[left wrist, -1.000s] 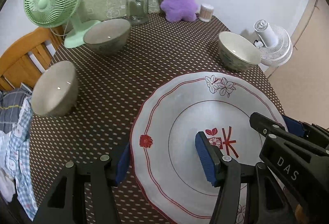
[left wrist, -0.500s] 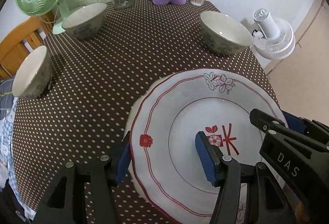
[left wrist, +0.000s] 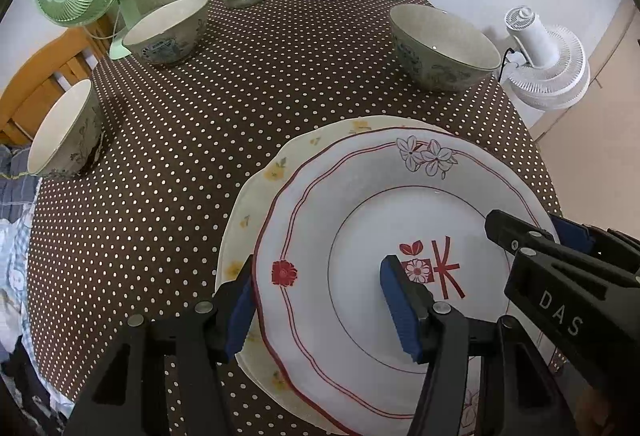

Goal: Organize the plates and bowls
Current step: 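Lower the red-patterned plate onto the yellow-flower plate stack with both tools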

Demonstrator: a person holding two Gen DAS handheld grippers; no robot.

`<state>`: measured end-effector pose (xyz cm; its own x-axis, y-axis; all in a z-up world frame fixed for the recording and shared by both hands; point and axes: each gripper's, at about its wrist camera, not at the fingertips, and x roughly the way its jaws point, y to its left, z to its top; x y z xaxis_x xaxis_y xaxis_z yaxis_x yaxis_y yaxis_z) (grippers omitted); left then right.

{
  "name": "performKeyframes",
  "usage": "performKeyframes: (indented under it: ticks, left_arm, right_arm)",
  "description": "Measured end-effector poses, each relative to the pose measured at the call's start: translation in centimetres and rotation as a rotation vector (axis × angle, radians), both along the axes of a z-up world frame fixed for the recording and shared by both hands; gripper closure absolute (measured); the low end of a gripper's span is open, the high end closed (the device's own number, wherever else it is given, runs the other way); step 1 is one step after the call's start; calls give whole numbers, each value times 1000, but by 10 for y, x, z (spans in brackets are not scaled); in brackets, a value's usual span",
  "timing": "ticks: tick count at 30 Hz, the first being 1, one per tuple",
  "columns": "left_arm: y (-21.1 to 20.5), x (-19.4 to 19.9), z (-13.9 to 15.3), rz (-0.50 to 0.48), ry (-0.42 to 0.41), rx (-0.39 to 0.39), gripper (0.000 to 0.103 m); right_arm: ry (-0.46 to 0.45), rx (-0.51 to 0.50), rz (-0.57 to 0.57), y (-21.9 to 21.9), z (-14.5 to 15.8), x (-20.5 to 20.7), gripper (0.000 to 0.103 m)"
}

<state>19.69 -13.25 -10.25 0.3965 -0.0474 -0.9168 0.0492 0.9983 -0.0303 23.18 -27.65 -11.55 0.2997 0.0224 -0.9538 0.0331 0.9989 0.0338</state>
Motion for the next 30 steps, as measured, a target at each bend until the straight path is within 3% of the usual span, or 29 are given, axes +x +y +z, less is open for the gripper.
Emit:
performKeyframes:
  ticks: [17, 18, 20, 21, 30]
  left_arm:
    - [-7, -3, -4, 59, -30, 34, 43]
    - [-8, -3, -3, 62, -31, 36, 43]
    - [-9, -2, -3, 69, -31, 40, 43]
    - [-9, -2, -3, 76, -32, 47, 43]
    - [-3, -1, -6, 108, -20, 132, 43]
  right_arm:
    - [-1, 45, 23, -10, 4, -9, 58]
    - [-4, 49, 25, -11, 5, -10, 60]
    - [0, 25, 36, -11, 4, -9, 76]
    - [3, 19, 43, -12, 4, -7, 78]
    - [-7, 17, 95, 3, 2, -2, 81]
